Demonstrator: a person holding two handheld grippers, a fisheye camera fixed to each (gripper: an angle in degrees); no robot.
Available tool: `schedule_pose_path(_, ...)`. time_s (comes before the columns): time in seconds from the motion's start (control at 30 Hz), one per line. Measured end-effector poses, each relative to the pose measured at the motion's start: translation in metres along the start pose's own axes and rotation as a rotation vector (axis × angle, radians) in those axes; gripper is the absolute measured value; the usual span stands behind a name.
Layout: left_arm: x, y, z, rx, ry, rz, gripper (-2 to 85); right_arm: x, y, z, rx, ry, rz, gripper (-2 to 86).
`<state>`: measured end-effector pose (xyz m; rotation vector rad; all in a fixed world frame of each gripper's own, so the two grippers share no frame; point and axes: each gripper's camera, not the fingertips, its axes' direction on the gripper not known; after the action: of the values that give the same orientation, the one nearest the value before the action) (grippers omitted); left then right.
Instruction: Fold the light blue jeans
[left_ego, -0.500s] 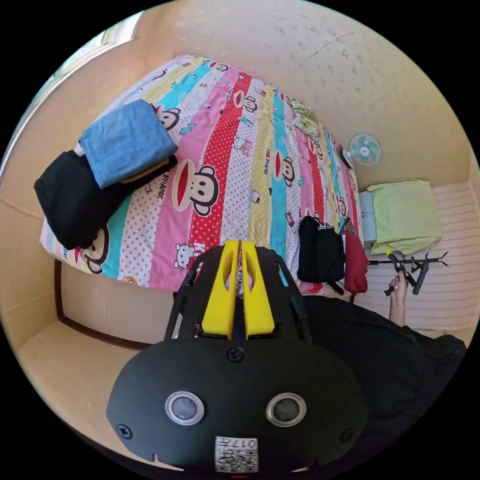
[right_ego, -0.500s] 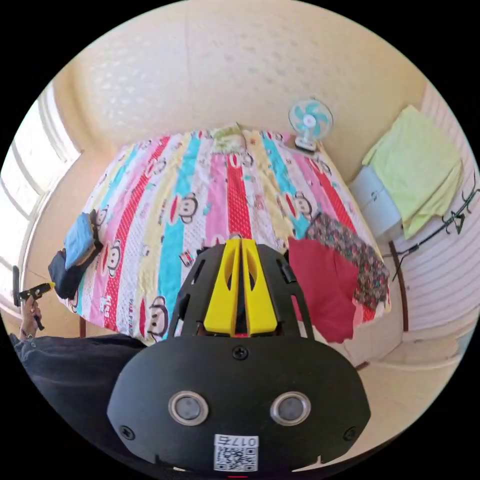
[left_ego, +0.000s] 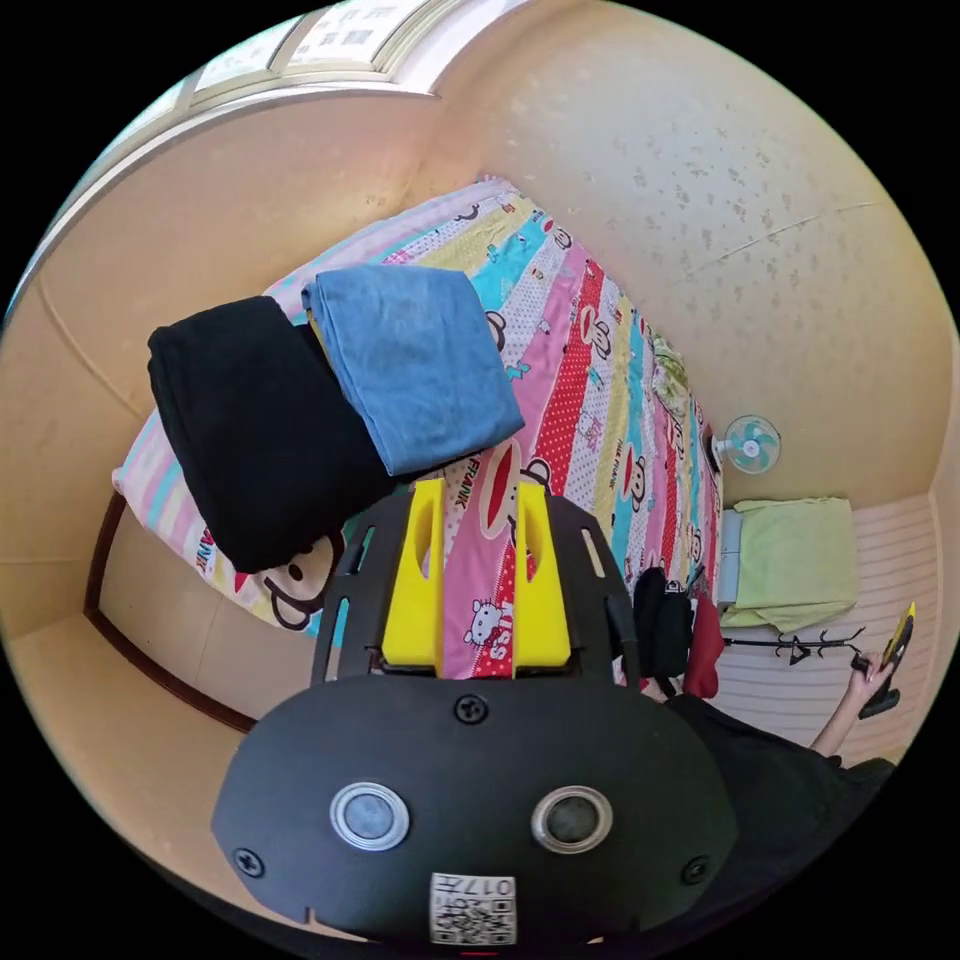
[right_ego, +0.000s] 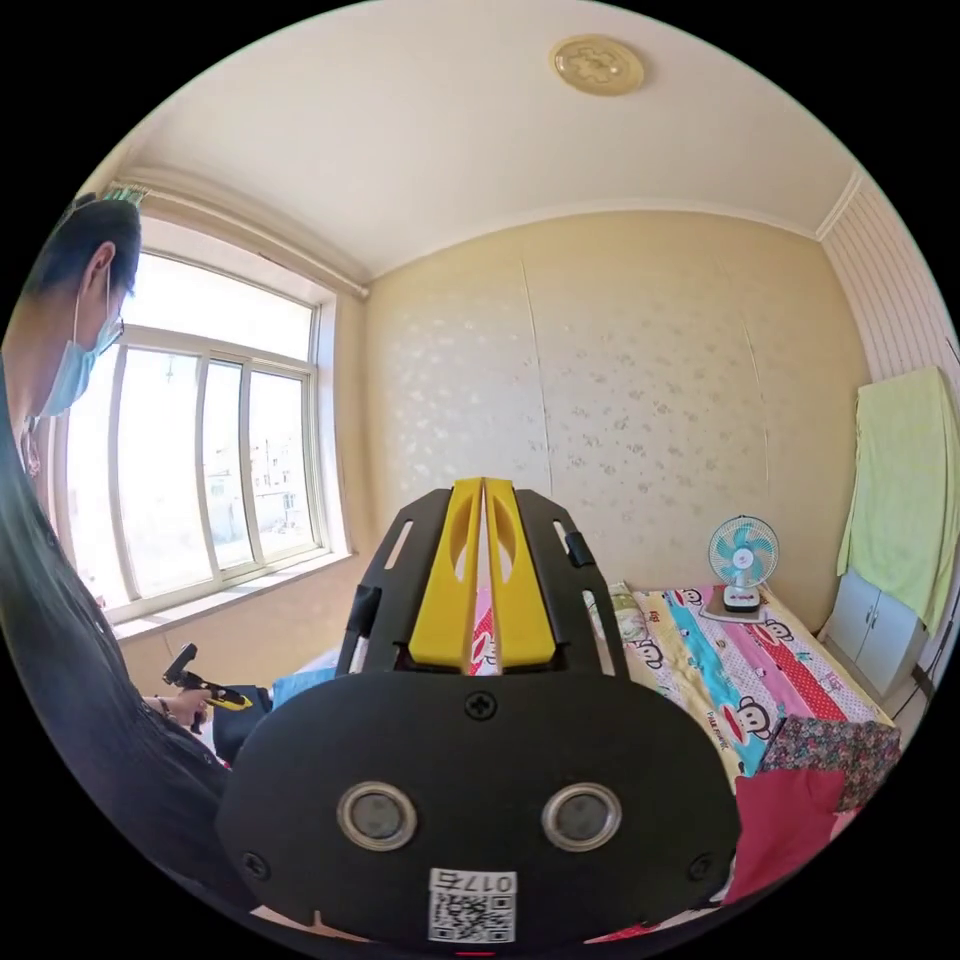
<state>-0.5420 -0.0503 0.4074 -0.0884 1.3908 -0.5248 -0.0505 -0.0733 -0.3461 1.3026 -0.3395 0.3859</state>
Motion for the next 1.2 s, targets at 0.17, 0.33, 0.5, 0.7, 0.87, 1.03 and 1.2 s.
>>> schedule_pose_path(0.17, -0.038, -0.092, 0.071, -0.15, -0.002, -0.074, 11.4, -0.053, 0.006, -0.047, 0.021, 0.017, -0.012, 0.4)
schedule_pose_path(0.33, -0.046, -0.146, 0.135, -0.243, 0.001, -0.16, 11.3, -0.072, 0.005, -0.084, 0.063, 0.081, 0.04, 0.9)
schedule_pose_path(0.5, 0.018, -0.152, 0.118, -0.166, 0.123, -0.069, 1.8, -0.068, 0.022, -0.103, 0.15, 0.012, 0.144, 1.8)
schedule_pose_path(0.7, 0.207, -0.084, 0.096, -0.341, 0.448, 0.603, 0.3, -0.063, 0.054, -0.077, 0.158, -0.037, 0.199, 1.8)
schedule_pose_path(0.87, 0.276, -0.001, 0.145, -0.728, 0.595, 0.868, 3.0, -0.061, 0.075, -0.022, 0.097, -0.139, 0.198, 1.8)
schedule_pose_path(1.03, 0.182, -0.033, 0.14, -0.441, 0.396, 0.413, 10.4, -0.057, 0.098, 0.015, -0.027, -0.12, 0.198, 2.0)
schedule_pose_path(1.2, 0.07, -0.053, 0.126, -0.088, 0.135, -0.049, 12.9, -0.05, 0.125, 0.055, -0.114, -0.142, 0.233, 2.2)
